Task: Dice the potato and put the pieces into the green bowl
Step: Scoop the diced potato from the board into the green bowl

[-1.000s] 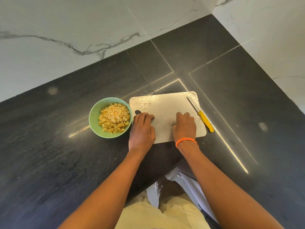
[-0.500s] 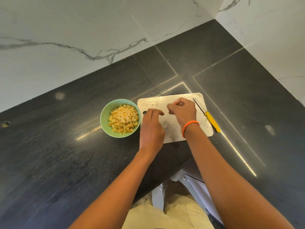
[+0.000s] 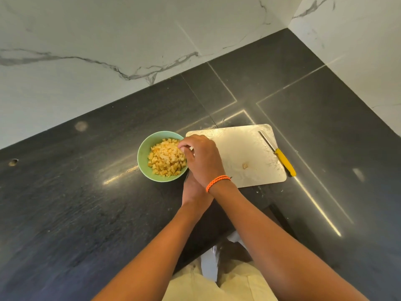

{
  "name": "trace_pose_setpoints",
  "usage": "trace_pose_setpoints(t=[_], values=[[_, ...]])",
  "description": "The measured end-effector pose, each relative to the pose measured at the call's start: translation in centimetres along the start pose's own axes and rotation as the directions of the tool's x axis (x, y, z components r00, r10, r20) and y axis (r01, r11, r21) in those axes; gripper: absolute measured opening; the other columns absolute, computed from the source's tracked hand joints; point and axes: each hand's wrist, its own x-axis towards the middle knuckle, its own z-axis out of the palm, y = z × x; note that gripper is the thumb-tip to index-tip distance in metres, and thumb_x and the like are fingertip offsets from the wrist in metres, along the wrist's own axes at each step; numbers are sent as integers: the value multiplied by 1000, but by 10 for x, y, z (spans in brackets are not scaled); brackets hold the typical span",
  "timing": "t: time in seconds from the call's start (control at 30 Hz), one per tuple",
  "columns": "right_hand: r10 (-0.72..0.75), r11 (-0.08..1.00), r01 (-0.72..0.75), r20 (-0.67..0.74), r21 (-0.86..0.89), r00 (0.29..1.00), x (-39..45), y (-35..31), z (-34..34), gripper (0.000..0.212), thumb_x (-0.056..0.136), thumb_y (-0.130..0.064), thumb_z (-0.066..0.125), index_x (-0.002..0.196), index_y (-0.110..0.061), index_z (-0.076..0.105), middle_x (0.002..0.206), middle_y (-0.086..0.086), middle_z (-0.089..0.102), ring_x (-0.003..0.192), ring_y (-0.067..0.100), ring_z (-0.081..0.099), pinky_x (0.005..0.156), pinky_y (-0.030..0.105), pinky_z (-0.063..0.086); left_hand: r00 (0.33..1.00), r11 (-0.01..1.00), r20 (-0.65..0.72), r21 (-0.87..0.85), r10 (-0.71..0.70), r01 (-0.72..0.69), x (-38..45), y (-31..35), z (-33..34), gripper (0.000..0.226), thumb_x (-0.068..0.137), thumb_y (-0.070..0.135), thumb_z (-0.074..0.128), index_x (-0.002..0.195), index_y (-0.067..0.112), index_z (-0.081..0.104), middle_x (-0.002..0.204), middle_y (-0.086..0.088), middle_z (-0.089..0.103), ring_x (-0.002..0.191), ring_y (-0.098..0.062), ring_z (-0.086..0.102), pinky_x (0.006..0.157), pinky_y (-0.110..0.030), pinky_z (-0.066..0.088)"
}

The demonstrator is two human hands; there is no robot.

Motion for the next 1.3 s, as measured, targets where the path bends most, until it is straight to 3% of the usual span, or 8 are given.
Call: trace_pose_setpoints(t=[0.1, 0.2, 0.3, 0.4, 0.5, 0.73, 0.93, 1.3], values=[[91, 985, -82, -54, 152, 994, 0, 13, -9, 15, 95, -8, 66, 100, -15, 77, 100, -3, 75, 96, 9, 65, 85, 23, 54, 978, 970, -42, 145, 203, -195, 3, 8, -3, 53, 101, 14, 67, 148, 1, 49, 145, -23, 57, 136, -37, 54, 116, -49, 44], [208, 963, -184, -109, 199, 972, -9, 40, -25, 16, 94, -5, 64, 99, -15, 76, 98, -6, 74, 93, 6, 66, 80, 17, 53, 944, 926, -56, 222, 324, -304, 15, -2, 5, 31, 92, 11, 71, 123, 7, 64, 122, -10, 59, 113, -31, 54, 91, -49, 57], [328, 945, -321, -223, 67, 918, -30, 85, -43, 20, 92, -1, 60, 99, -11, 76, 99, 0, 74, 93, 14, 66, 85, 30, 56, 946, 923, -55, 242, 319, -298, 19, -2, 5, 18, 92, 7, 64, 108, 13, 68, 118, -2, 56, 112, -24, 51, 92, -41, 53], [434, 865, -471, -215, -171, 875, -60, 113, -49, 25, 99, -7, 56, 118, -9, 72, 121, 7, 68, 116, 27, 58, 99, 37, 48, 950, 923, -61, 265, 305, -279, 21, -1, 8, 21, 92, 5, 61, 108, 17, 69, 120, 0, 56, 114, -22, 49, 99, -37, 50], [324, 865, -327, -76, -381, 943, -88, 119, -40, 32, 97, -12, 65, 128, -8, 68, 132, 10, 62, 123, 27, 55, 94, 39, 55, 954, 932, -88, 257, 287, -256, 21, -2, 11, 21, 89, 3, 62, 105, 16, 68, 118, -1, 56, 111, -23, 50, 99, -38, 50], [292, 805, -254, -15, -536, 956, -97, 110, -35, 23, 79, 4, 79, 98, -5, 71, 96, 11, 62, 86, 28, 55, 59, 37, 54, 954, 931, -90, 260, 287, -256, 18, -3, 16, 22, 93, 4, 62, 109, 18, 66, 123, 0, 55, 117, -21, 49, 106, -38, 49], [430, 782, -380, -14, -495, 903, -77, 105, -42, 14, 95, -6, 64, 108, -5, 71, 102, 14, 64, 89, 27, 57, 75, 35, 53, 959, 932, -83, 272, 272, -240, 17, -5, 18, 21, 96, 8, 61, 111, 21, 65, 127, 2, 53, 122, -19, 47, 111, -38, 48], [451, 769, -368, 36, -523, 892, -57, 103, -45, 22, 97, -12, 64, 119, -11, 64, 111, 12, 63, 96, 26, 56, 86, 35, 52, 951, 925, -98, 281, 293, -256, 14, -7, 21, 23, 96, 6, 61, 113, 21, 63, 129, 2, 51, 125, -20, 45, 113, -37, 45]])
